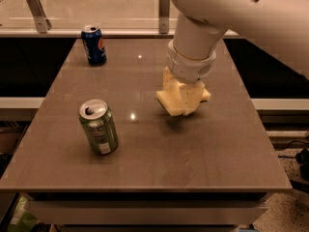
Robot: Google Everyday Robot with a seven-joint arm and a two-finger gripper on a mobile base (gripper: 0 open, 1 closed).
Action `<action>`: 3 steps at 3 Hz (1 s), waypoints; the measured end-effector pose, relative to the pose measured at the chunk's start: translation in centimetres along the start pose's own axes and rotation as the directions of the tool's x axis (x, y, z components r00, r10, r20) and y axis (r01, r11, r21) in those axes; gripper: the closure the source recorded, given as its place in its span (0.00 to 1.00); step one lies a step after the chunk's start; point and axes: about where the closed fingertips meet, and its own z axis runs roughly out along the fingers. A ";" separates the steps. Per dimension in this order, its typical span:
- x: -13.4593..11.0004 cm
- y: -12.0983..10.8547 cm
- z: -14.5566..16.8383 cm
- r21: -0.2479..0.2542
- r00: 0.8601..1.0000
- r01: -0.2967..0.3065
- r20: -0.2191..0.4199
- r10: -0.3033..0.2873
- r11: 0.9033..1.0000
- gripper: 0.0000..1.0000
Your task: Move sponge near green can
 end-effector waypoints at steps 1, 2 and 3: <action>-2.1 0.6 0.2 0.045 1.000 0.002 0.027 -0.003 0.999 1.00; -4.2 1.0 0.7 0.091 0.999 -0.008 0.054 0.003 0.996 1.00; -5.6 1.2 1.1 0.107 0.998 -0.028 0.068 0.021 0.994 1.00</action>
Offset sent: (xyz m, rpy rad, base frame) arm -0.0460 0.0471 -0.0163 0.1551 -0.0659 -0.0029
